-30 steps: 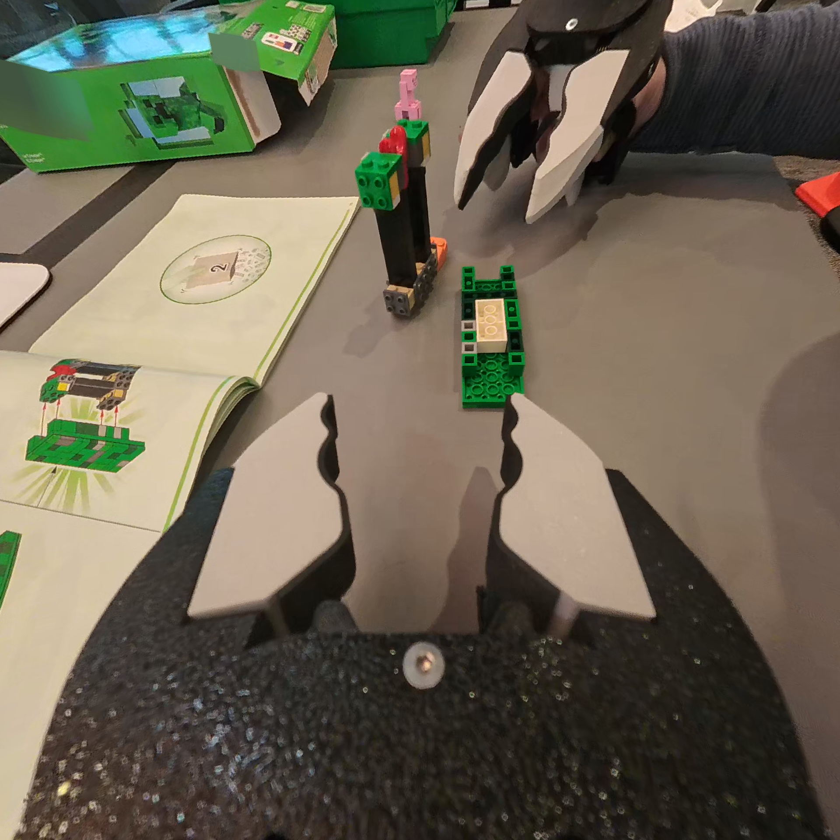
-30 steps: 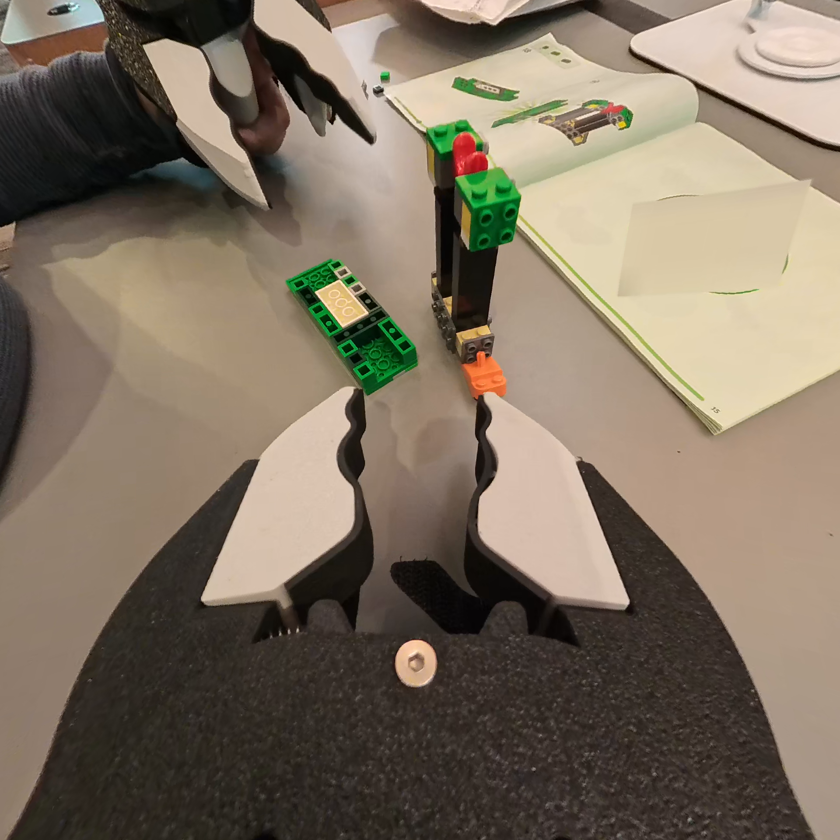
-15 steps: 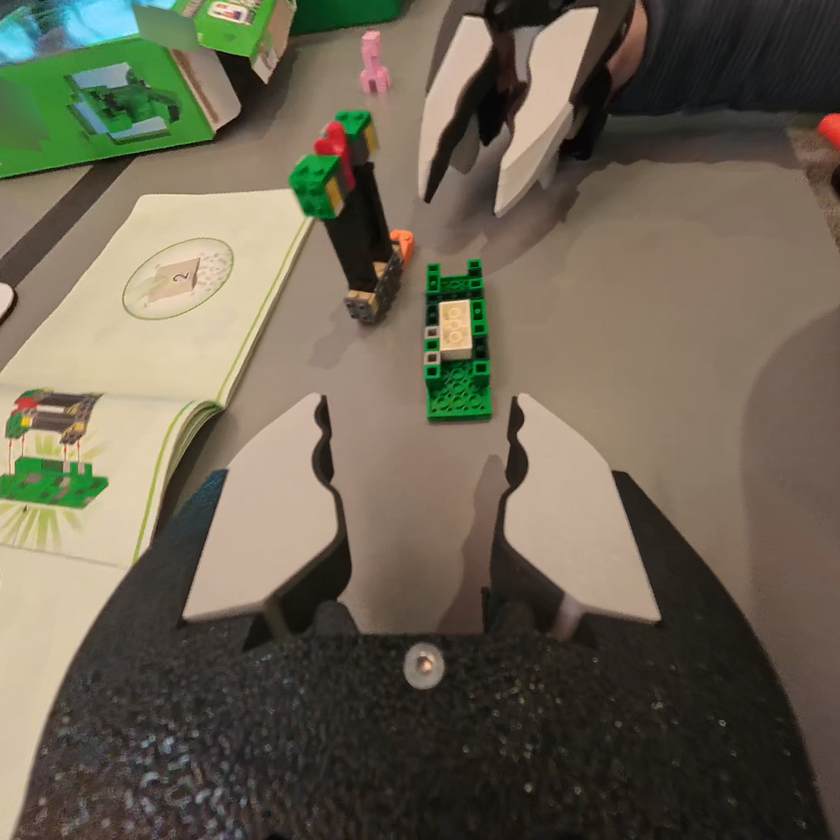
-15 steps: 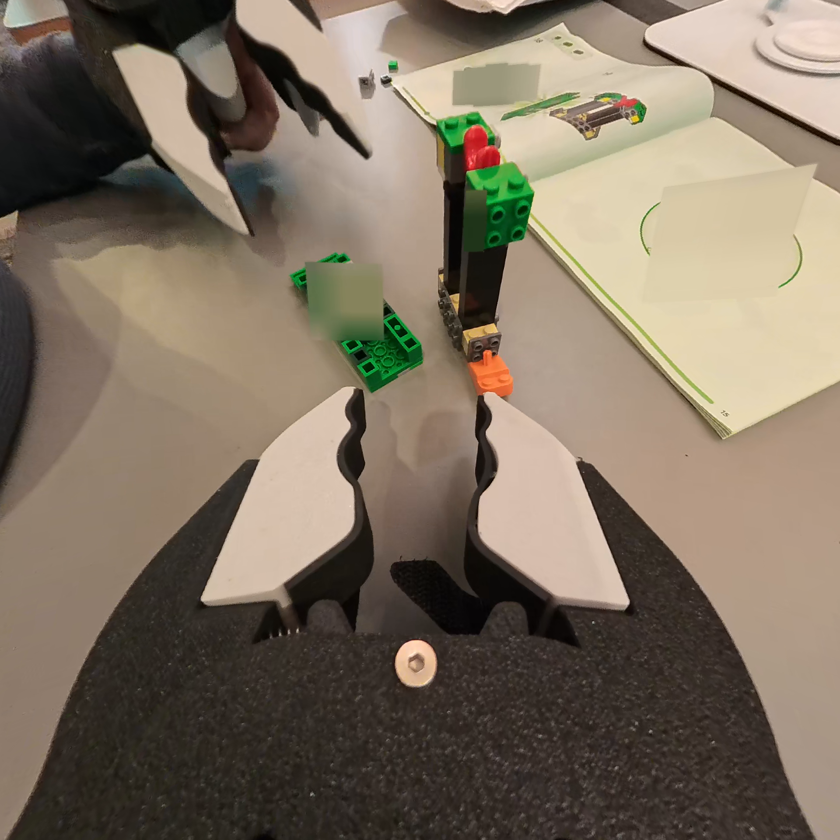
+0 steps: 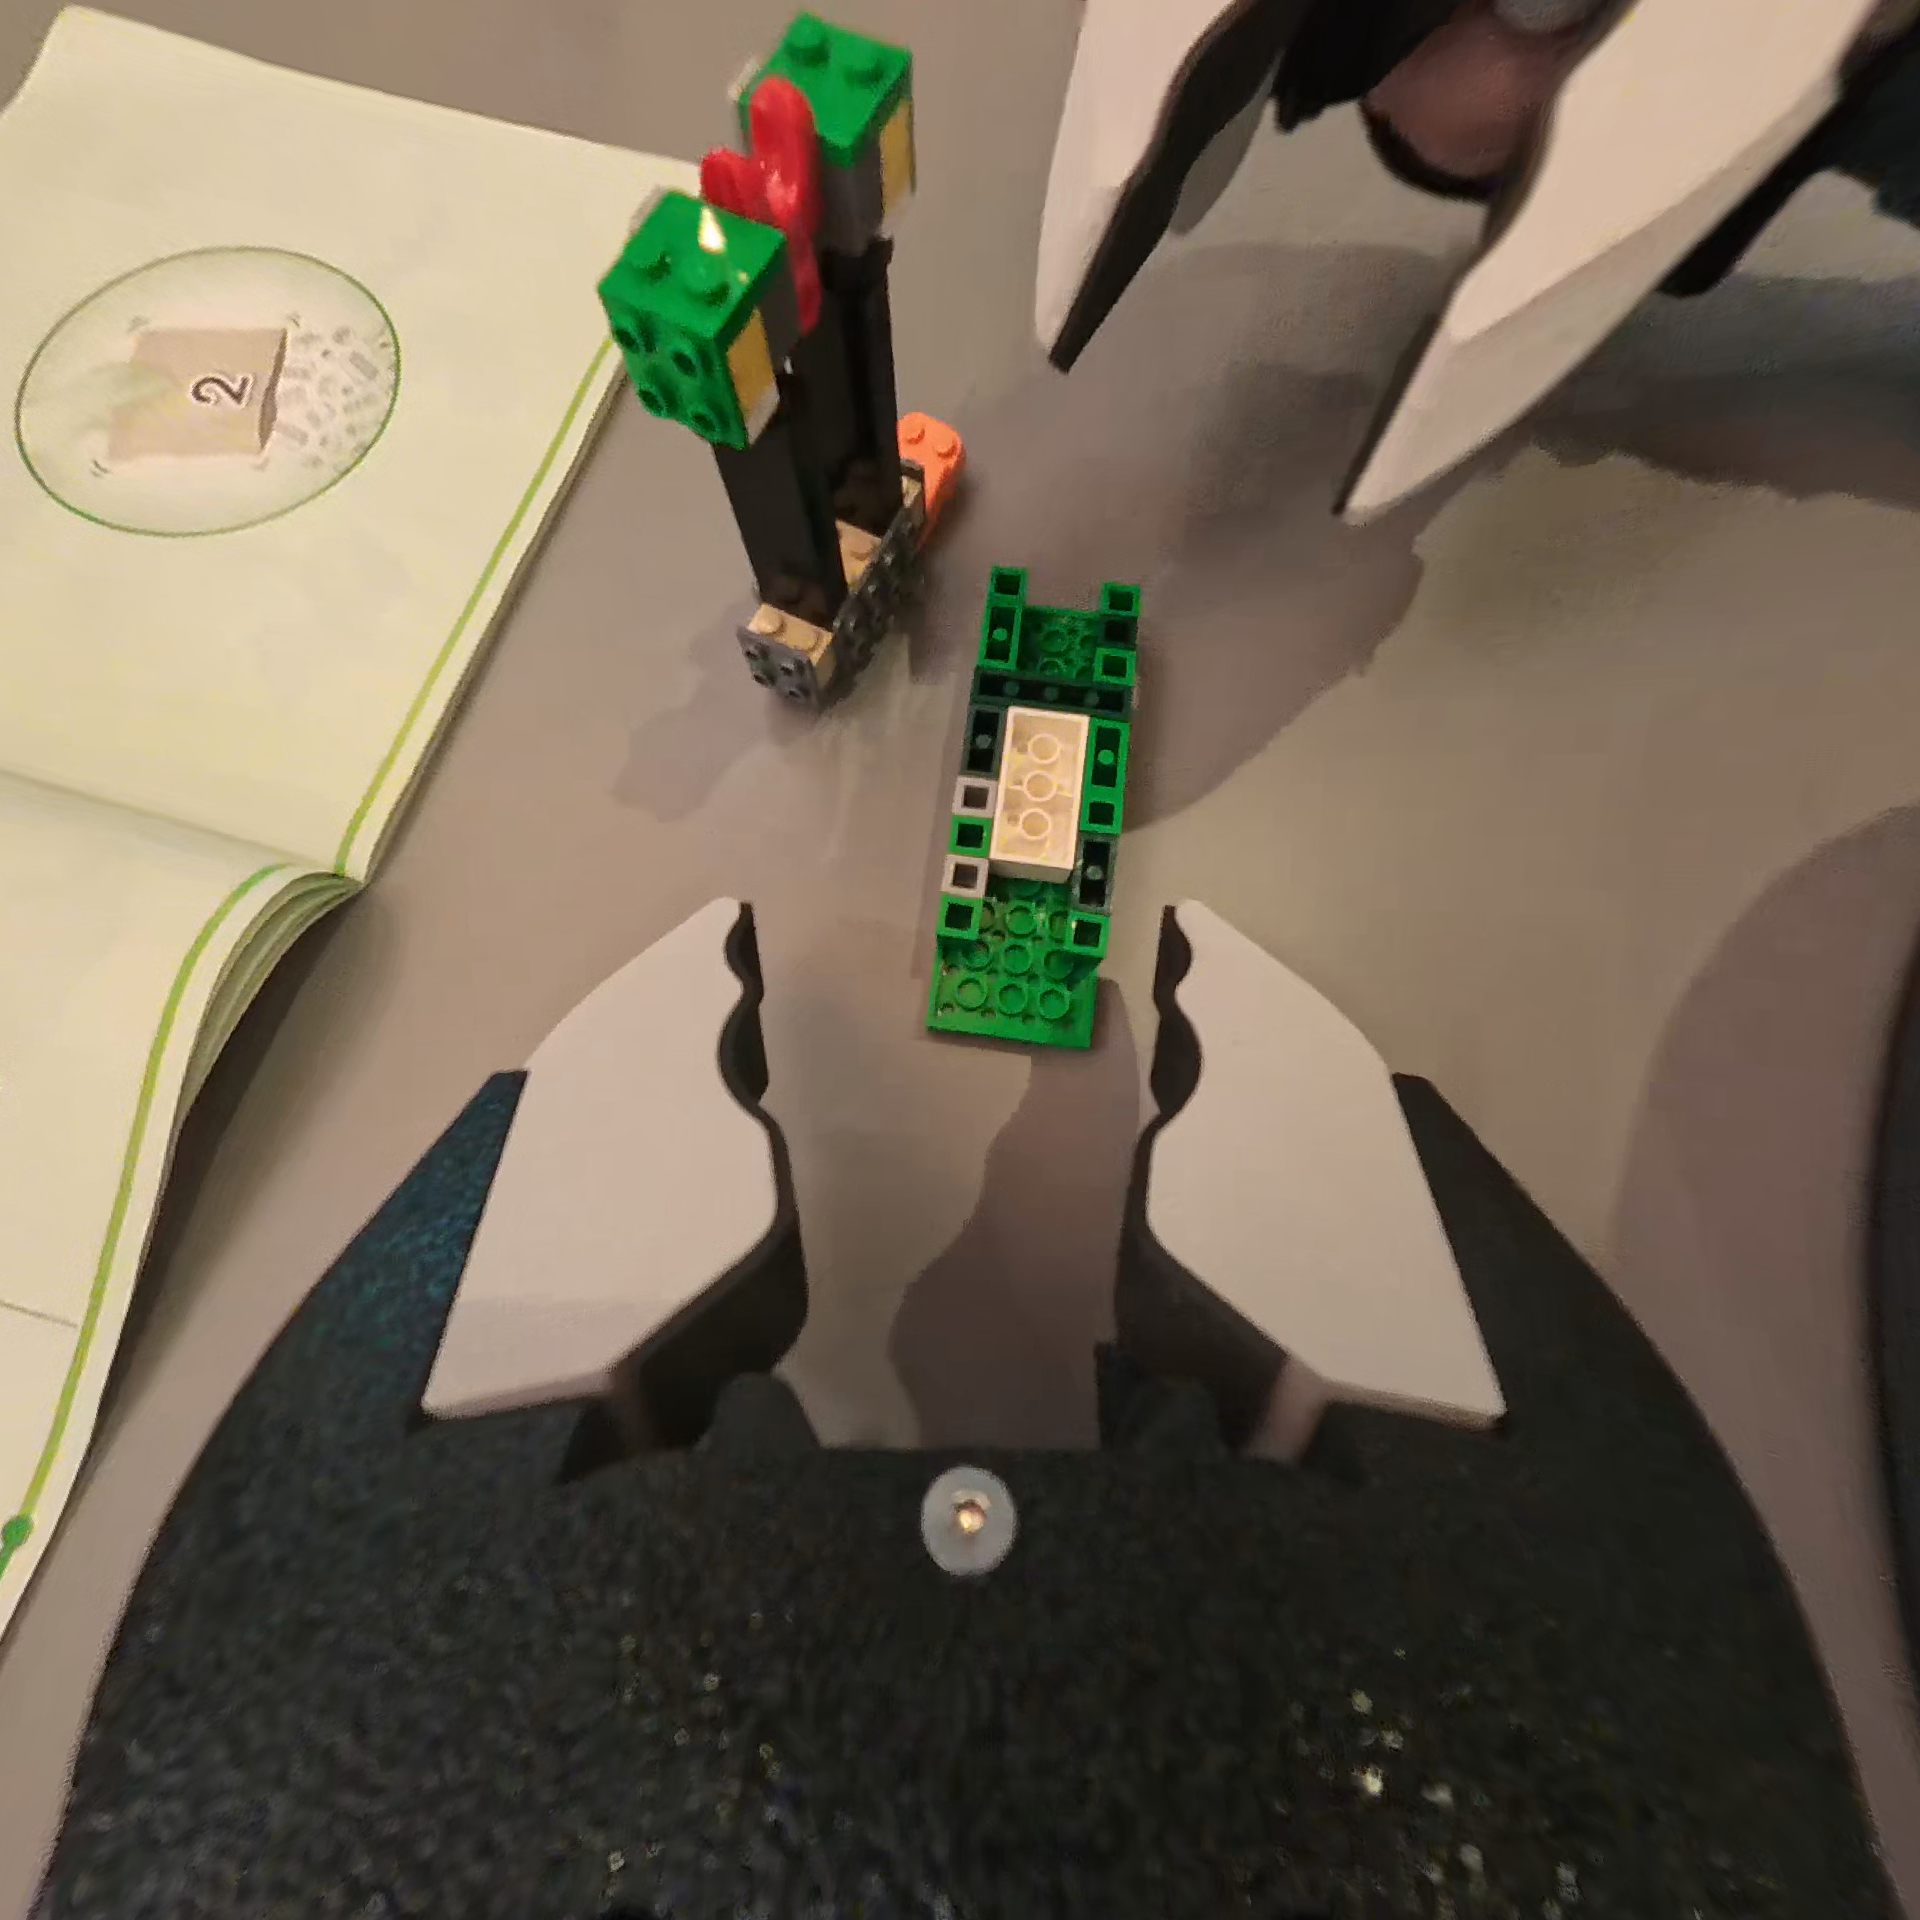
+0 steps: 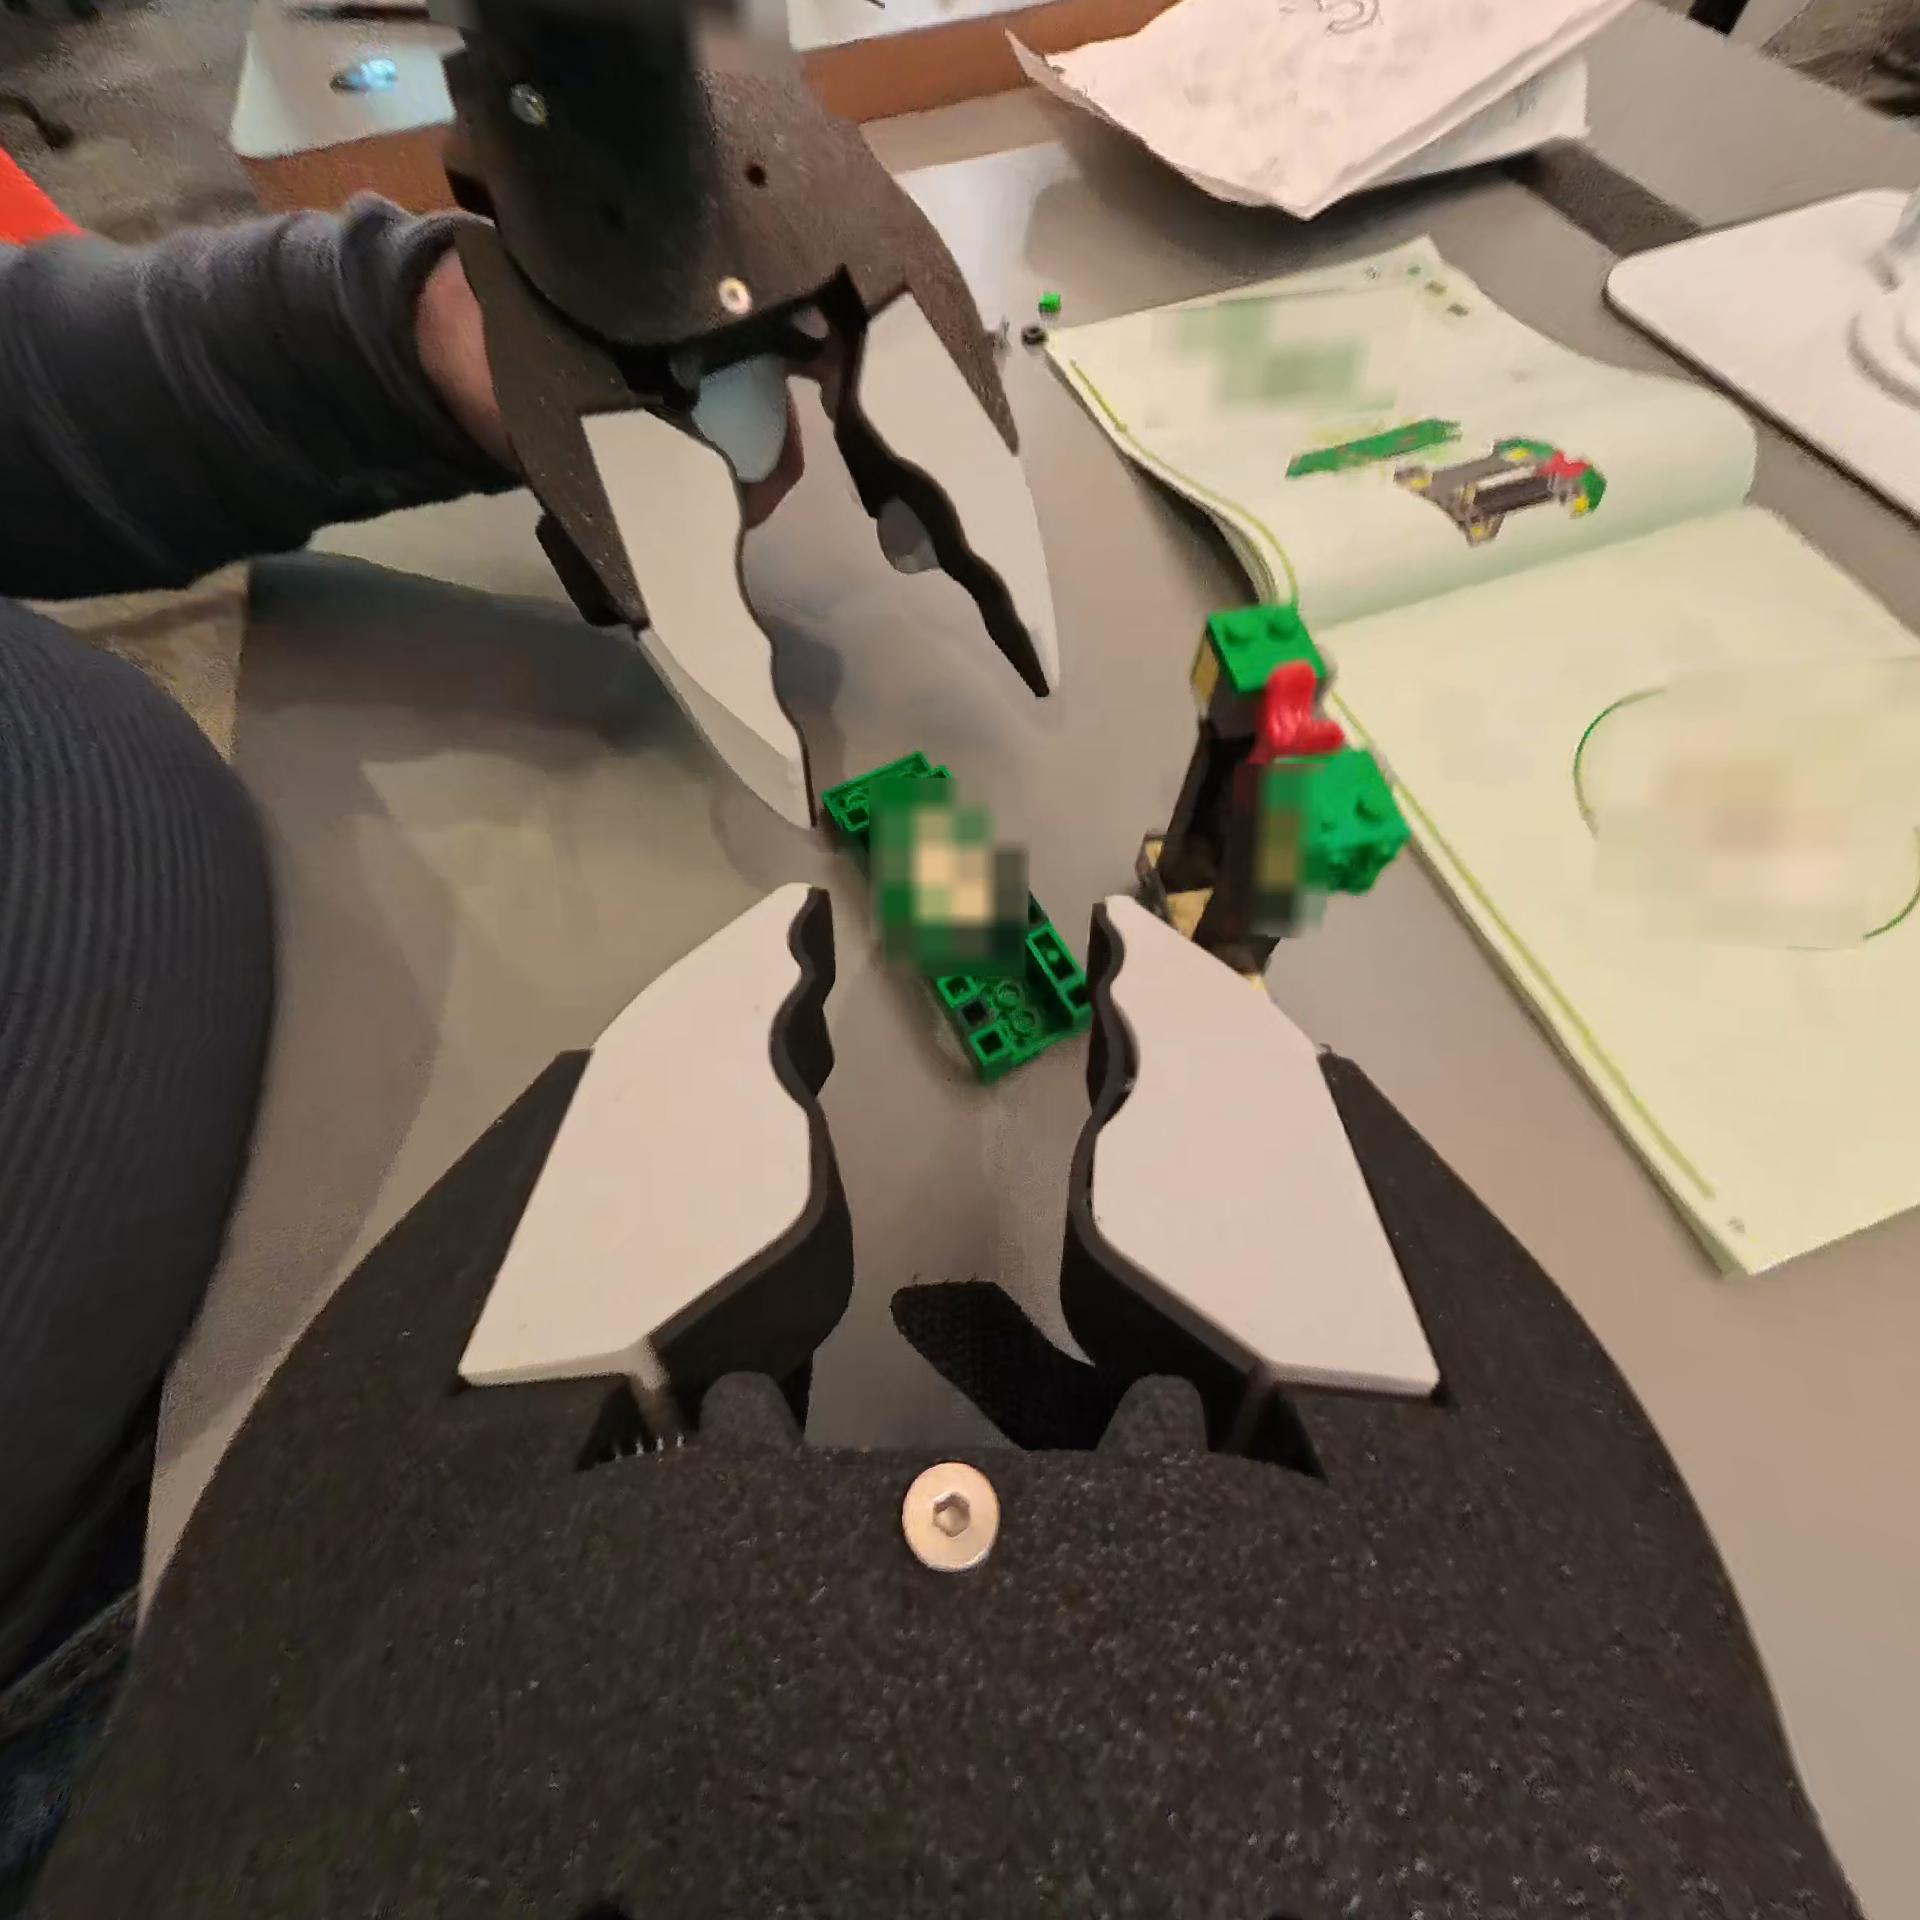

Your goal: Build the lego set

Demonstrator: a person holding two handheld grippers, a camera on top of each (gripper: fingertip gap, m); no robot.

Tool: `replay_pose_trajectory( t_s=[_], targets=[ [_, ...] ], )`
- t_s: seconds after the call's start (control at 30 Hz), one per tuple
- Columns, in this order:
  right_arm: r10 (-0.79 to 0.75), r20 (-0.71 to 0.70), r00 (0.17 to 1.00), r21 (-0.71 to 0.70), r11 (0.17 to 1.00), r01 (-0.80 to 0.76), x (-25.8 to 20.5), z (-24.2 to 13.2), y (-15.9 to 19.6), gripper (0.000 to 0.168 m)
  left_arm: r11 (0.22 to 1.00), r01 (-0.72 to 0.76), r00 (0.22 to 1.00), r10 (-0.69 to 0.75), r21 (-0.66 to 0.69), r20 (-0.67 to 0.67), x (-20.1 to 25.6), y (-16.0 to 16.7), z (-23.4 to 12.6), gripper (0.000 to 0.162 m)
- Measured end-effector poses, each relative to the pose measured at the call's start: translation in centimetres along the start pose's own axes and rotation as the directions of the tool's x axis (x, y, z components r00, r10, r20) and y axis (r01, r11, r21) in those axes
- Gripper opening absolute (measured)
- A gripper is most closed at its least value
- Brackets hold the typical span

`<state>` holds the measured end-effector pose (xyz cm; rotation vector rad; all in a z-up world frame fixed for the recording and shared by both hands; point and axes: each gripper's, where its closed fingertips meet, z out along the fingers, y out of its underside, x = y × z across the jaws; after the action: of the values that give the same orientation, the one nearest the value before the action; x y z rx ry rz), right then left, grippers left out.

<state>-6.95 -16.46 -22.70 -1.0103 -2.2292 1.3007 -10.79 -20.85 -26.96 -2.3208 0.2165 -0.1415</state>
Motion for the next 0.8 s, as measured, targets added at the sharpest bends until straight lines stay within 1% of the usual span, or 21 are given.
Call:
replay_pose_trajectory(
  t_s=[0.1,0.17,0.27,0.37,0.43,0.67,0.8],
  targets=[
    [-0.047,0.004,0.999,-0.054,0.997,0.047,-0.6,-0.3,-0.6,0.037,1.0,0.018,1.0,-0.018,-0.022,0.01,0.1,0.0,0.1,0.072],
    [-0.065,-0.004,0.998,-0.08,0.995,0.065,-0.5,-0.7,-0.5,0.037,0.999,0.002,1.0,-0.001,-0.05,0.011,0.2,0.3,0.4,0.072],
    [-0.092,-0.008,0.996,-0.083,0.992,0.091,-0.4,-1.2,-0.1,0.037,0.995,-0.036,0.999,0.038,-0.096,0.015,0.1,0.7,1.0,0.072],
    [-0.086,-0.007,0.996,-0.086,0.993,0.086,-0.1,-1.3,0.9,0.038,0.991,-0.055,0.998,0.054,-0.123,-0.01,0.4,0.8,1.7,0.071],
    [-0.081,-0.008,0.997,-0.088,0.993,0.079,-0.1,-1.2,1.6,0.04,0.987,-0.069,0.998,0.066,-0.145,-0.024,0.7,1.0,2.1,0.068],
    [-0.063,0.0,0.998,-0.078,0.995,0.063,-0.3,-0.9,2.8,0.042,0.985,-0.102,0.994,0.096,-0.136,-0.052,1.5,0.8,2.3,0.053],
    [-0.049,0.007,0.999,-0.08,0.996,0.05,-0.3,-0.7,3.2,0.042,0.986,-0.106,0.993,0.099,-0.129,-0.059,1.7,0.9,2.1,0.048]
  ],
)
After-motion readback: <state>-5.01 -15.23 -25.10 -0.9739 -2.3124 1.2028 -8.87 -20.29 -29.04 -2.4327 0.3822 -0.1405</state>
